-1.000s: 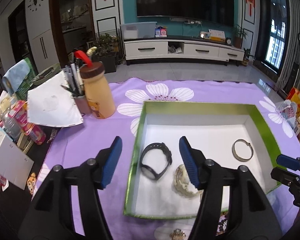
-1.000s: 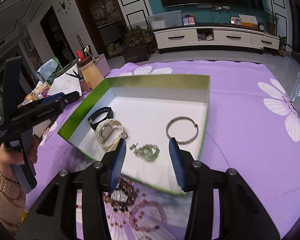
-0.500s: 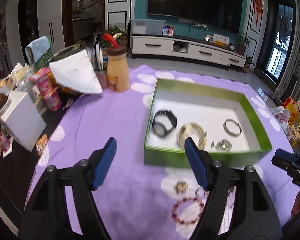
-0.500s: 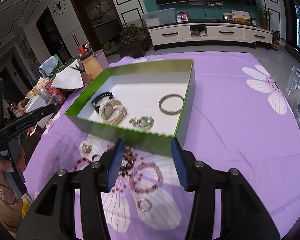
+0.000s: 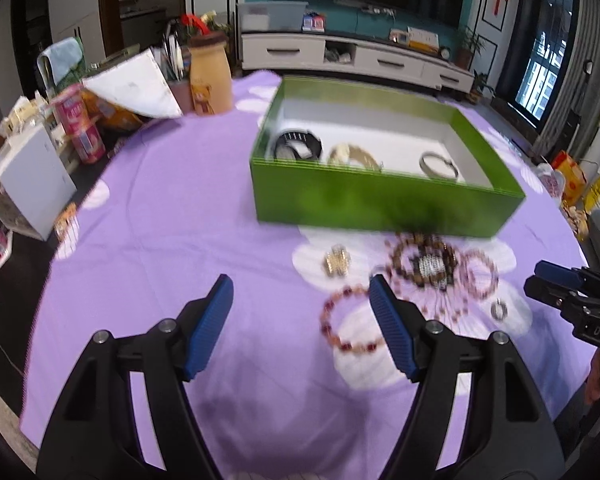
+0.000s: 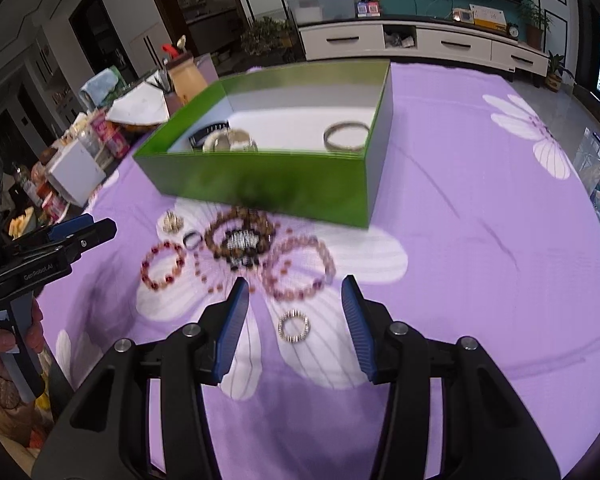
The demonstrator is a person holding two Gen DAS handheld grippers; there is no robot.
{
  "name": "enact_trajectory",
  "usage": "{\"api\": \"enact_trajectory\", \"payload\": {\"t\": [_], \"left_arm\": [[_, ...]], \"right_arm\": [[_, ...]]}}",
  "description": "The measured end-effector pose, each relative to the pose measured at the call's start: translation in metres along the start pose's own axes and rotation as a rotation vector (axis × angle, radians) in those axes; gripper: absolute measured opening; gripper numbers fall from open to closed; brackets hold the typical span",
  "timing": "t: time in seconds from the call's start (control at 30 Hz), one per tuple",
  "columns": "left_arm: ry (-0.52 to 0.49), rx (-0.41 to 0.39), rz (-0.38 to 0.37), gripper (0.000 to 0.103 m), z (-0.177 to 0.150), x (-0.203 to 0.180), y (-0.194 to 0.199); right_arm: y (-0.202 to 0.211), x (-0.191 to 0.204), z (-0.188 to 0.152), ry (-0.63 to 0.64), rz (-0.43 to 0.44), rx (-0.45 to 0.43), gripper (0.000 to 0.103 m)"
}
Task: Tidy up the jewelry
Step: 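Withdraw both tools from the box toward the remaining jewelry, then grasp the red bead bracelet with the left tool while the right tool grasps the gold ring bracelet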
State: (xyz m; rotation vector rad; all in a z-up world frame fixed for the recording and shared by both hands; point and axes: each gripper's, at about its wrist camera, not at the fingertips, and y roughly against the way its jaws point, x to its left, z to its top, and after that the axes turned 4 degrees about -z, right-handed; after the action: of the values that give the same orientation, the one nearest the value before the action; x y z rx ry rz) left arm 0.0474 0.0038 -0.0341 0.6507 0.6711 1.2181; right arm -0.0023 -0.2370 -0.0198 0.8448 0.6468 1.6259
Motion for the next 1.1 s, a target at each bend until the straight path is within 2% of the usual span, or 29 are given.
{"api": "enact_trajectory", "payload": {"t": [0.23,0.5,0.57,0.63,0.7,0.77,0.9,0.97,1.1], "left_arm": [[0.008,0.049,-0.028,0.071,-0.023,-0.006,-0.009],[0.035,0.056,-0.008,0.069,-0.022,-0.006,-0.02],[0.028,0.059,0.004,0.055,-0.021,-0.007,-0.024],[0.017,0.068,0.009,0.046,-0.019,-0.01,-0.031],[0.001,0.069,0.023,0.043,-0.02,-0.012,-0.034],[-0.009,0.075,0.024,0.034,-0.021,-0.013,-0.038],[-0.046,0.086,0.026,0.027,-0.025,-0.019,-0.044],[-0.062,0.081,0.014,0.02,-0.026,-0.022,-0.044],[-0.073,0.076,-0.001,0.014,-0.026,-0.025,-0.045]], "right_arm": [[-0.01,0.004,-0.02,0.014,-0.016,0.036,0.049],[-0.017,0.005,-0.03,0.04,-0.035,0.032,0.049],[-0.018,0.006,-0.031,0.047,-0.037,0.023,0.049],[-0.019,0.008,-0.03,0.055,-0.035,0.021,0.049],[-0.022,0.011,-0.031,0.068,-0.037,0.02,0.049],[-0.024,0.014,-0.032,0.087,-0.05,0.015,0.048],[-0.026,0.018,-0.032,0.118,-0.07,0.005,0.046],[-0.027,0.02,-0.032,0.134,-0.086,-0.001,0.04],[-0.029,0.022,-0.031,0.157,-0.109,-0.012,0.027]]}}
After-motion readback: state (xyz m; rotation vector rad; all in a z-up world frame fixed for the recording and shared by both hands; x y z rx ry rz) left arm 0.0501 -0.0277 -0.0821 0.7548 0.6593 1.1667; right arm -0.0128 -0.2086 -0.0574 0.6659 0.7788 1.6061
